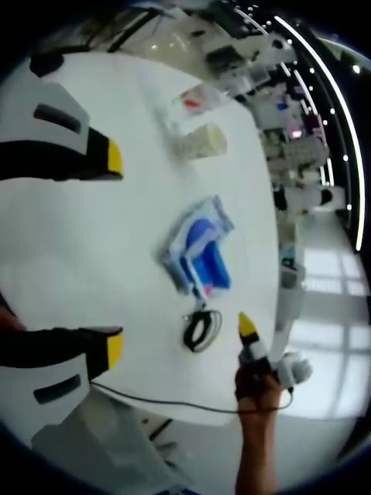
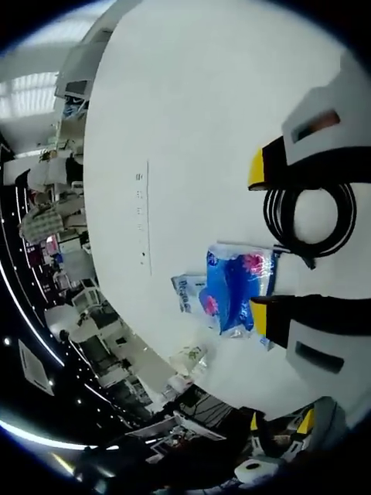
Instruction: Arrange the tabletop items into an orderly group along one side of the table until the central work area is clear of visible clutter.
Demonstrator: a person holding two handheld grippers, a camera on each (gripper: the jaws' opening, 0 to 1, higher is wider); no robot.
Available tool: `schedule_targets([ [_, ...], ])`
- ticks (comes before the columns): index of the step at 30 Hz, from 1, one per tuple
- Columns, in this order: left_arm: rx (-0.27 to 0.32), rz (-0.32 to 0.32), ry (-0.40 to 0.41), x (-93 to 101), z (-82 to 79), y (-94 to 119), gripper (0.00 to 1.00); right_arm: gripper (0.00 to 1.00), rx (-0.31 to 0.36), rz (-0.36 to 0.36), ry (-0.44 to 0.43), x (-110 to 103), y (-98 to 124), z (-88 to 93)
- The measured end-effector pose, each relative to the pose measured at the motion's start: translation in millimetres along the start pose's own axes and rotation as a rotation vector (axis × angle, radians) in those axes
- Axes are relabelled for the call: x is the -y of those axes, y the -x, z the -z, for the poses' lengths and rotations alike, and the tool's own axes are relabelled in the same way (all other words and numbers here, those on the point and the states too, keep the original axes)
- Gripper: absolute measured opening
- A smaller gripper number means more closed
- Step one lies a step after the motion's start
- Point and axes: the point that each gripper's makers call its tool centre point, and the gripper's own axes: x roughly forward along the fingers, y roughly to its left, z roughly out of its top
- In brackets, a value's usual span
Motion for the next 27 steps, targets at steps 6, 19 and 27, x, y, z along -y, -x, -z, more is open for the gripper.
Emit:
schedule_targets([
  [6, 0.002, -0.004, -0.004, -0.5, -0.5, 2, 0.74, 0.54, 0.004, -0.007, 0.01, -5, -4, -7.4],
  [19, 0.007, -0.005, -0.005, -0.7, -2.6, 2, 0.74, 0.54, -0.011, -0.035, 0.07, -21, -16, -17.4],
  [27, 0.007, -0.011, -0.001, -2.5, -2.6, 1, 0.74, 0.54, -0.059, -0.047, 0.135, -31, -32, -13.2],
])
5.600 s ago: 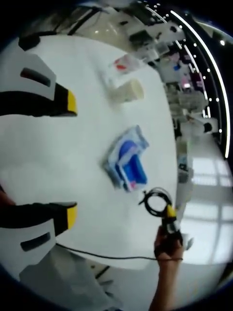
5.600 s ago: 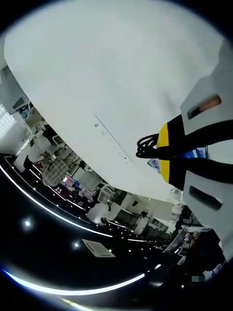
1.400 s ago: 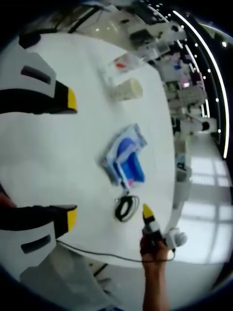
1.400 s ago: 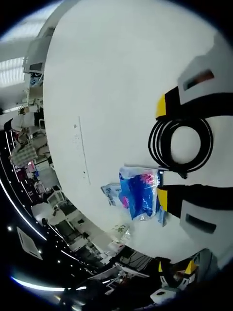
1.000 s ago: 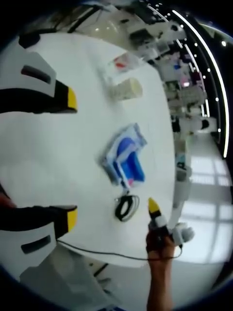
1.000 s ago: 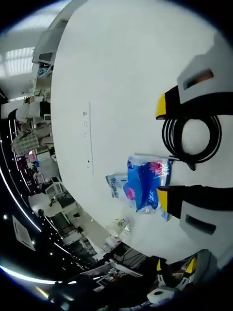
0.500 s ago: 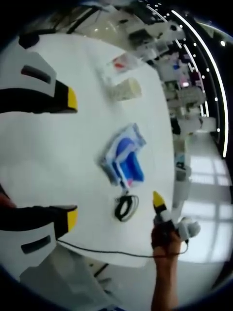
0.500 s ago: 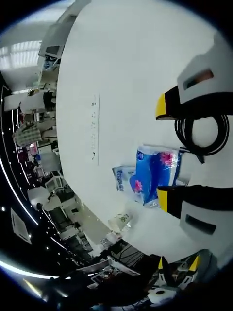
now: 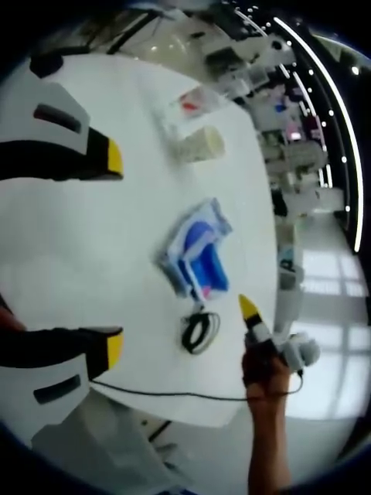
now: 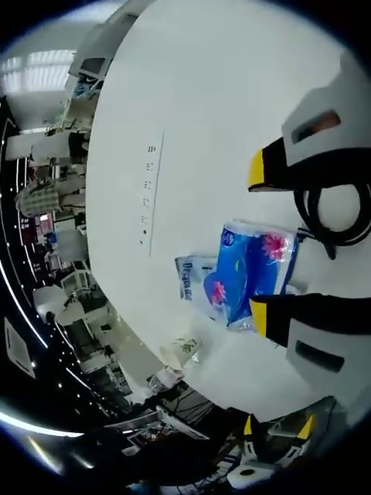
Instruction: Arrange the tabletop items into an orderly group along one side of the table until the central work area is clear of visible clutter.
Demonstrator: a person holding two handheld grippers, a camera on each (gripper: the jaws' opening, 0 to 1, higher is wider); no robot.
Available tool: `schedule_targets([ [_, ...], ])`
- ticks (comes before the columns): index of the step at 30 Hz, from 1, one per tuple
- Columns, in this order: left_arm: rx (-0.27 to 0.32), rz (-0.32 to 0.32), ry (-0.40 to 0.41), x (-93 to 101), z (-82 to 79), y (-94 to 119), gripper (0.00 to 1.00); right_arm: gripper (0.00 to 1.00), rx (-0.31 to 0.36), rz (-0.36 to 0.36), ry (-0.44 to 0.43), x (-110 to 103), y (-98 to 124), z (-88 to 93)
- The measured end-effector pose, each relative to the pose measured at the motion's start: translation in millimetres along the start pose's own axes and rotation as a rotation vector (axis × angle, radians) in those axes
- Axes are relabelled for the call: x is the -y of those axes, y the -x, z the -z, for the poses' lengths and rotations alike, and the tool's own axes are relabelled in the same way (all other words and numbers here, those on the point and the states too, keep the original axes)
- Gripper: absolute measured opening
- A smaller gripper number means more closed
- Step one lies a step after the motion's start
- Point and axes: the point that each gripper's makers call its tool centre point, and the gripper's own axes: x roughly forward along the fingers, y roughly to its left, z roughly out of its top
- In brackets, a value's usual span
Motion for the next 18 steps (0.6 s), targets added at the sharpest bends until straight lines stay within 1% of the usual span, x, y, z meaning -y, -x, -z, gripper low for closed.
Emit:
schedule_targets([
  [3, -0.005, 0.0, -0.003, -0.3, 1.2, -1, 0.74, 0.49, -0.039, -0.004, 0.027, -2, -8, 5.0],
  [4, -0.007, 0.0, -0.004, -0.4, 1.8, -2, 0.74, 0.47, -0.061, 0.005, 0.04, -1, -9, 8.2],
  [5, -0.009, 0.0, -0.004, -0.3, 2.1, -2, 0.73, 0.46, -0.072, 0.011, 0.058, -1, -11, 9.9],
  [8, -0.01, -0.002, -0.002, -0.7, 2.4, -2, 0.73, 0.46, -0.074, -0.002, 0.085, -6, -19, 9.7],
  [12, -0.009, -0.008, 0.009, -2.6, 2.7, -2, 0.73, 0.43, -0.108, 0.01, 0.116, -2, -31, 13.8],
  [14, -0.01, -0.008, 0.012, -2.6, 3.1, -1, 0.73, 0.41, -0.111, 0.012, 0.121, -4, -32, 14.5],
  [16, -0.012, -0.008, 0.011, -2.4, 3.9, -2, 0.73, 0.37, -0.11, 0.021, 0.123, -2, -35, 15.1],
  [18, -0.014, -0.008, 0.01, -2.4, 4.2, -2, 0.73, 0.35, -0.124, 0.026, 0.129, 0, -40, 18.1],
])
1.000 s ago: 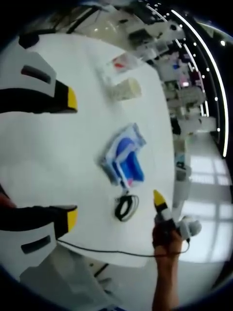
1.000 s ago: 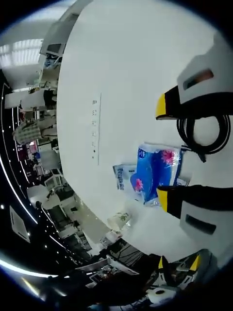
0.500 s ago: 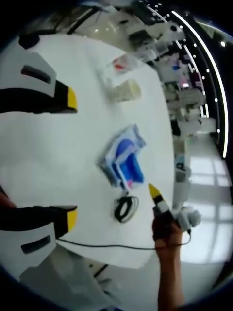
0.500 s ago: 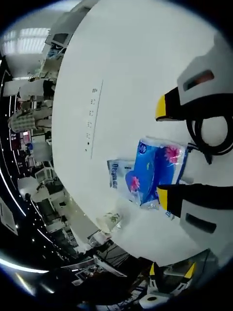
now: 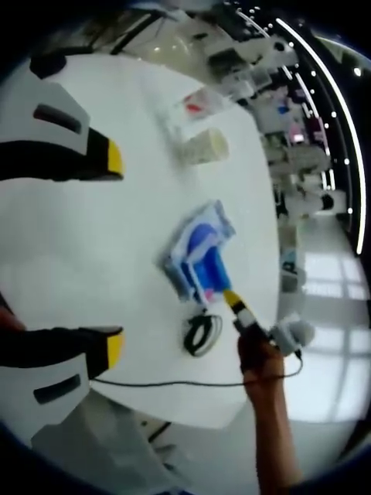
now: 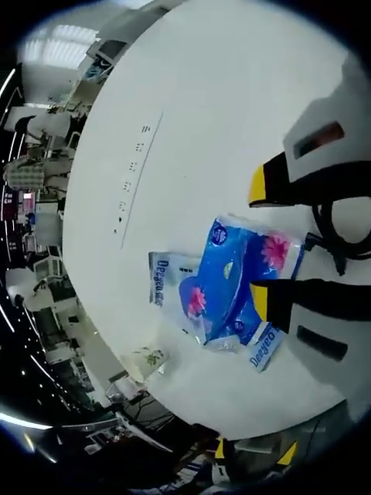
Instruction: Arrange the tabletop items into an orderly group along one side of the table until the central work area is clear of visible clutter.
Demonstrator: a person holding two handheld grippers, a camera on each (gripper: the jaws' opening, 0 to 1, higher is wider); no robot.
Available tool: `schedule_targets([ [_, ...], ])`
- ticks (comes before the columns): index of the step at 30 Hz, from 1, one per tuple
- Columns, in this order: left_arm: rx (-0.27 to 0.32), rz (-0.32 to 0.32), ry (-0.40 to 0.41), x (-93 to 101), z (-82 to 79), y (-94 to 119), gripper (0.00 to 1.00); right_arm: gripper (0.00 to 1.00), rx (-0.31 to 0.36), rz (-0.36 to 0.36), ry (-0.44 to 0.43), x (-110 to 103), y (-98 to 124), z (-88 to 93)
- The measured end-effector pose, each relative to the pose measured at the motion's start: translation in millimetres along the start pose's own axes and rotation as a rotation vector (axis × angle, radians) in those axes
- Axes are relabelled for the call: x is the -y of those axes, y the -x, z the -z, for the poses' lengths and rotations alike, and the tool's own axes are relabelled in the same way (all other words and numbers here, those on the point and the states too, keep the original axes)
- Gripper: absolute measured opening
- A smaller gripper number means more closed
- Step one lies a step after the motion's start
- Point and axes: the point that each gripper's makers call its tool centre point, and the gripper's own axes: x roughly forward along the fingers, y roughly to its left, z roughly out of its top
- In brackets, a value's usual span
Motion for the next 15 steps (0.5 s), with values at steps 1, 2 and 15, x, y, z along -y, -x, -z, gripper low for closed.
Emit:
schedule_targets([
  [1, -0.001, 0.0, 0.001, -0.2, 0.2, 0, 0.73, 0.34, -0.003, 0.001, 0.002, 2, -3, 0.3],
  [2, -0.001, -0.001, 0.004, -0.8, 0.4, 0, 0.73, 0.33, -0.008, 0.004, 0.008, 3, -6, 0.8],
  [15, -0.007, -0.009, 0.015, -5.5, 2.7, 0, 0.73, 0.03, -0.037, 0.049, 0.013, 13, -19, 5.7],
])
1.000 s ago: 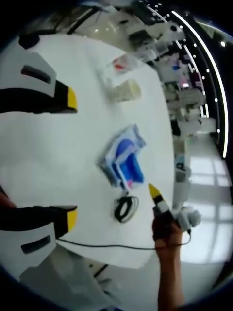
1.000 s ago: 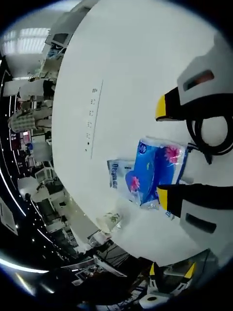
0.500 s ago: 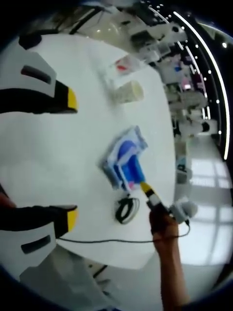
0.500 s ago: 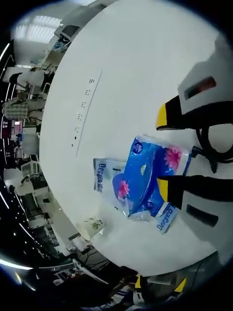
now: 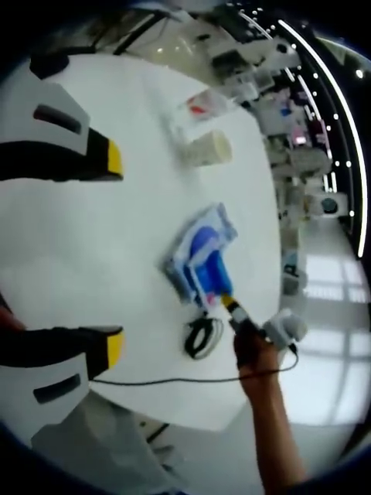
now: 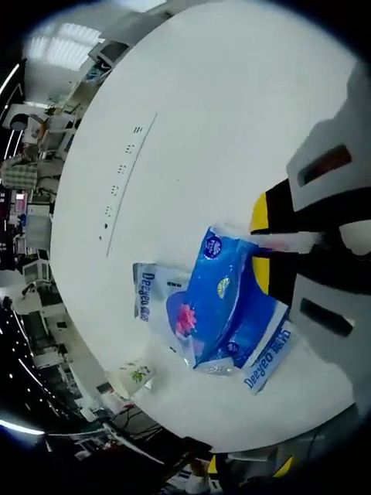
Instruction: Arrange the tabletop items into an orderly group along one side of the table until the central work area is clear of visible clutter.
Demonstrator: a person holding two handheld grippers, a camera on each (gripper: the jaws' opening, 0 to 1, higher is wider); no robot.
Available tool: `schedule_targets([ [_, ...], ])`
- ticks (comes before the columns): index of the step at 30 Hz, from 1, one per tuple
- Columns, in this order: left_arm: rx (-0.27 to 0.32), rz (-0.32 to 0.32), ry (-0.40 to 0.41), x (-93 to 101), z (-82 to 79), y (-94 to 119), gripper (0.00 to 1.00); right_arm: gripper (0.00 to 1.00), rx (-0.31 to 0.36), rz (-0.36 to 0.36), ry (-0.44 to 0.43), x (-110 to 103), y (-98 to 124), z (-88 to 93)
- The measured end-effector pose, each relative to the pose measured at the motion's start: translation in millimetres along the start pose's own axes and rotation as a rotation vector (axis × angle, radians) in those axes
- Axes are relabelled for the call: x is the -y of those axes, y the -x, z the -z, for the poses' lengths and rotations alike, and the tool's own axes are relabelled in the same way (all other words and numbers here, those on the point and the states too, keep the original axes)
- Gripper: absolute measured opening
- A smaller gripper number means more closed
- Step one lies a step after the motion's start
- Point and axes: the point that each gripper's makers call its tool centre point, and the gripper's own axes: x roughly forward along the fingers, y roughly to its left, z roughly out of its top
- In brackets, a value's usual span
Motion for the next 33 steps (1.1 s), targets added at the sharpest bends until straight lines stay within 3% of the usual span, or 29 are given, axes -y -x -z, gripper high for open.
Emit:
schedule_targets([
  [11, -0.004, 0.005, -0.004, 1.2, 1.0, -1, 0.72, 0.0, 0.052, -0.026, -0.032, 2, 5, -12.8],
  [19, -0.005, 0.012, -0.013, 4.0, 1.4, 1, 0.73, 0.0, 0.1, -0.019, -0.031, -2, 28, -26.6],
  [33, -0.007, 0.022, -0.019, 6.5, 2.1, 1, 0.73, 0.0, 0.178, 0.02, -0.03, 15, 55, -54.2],
])
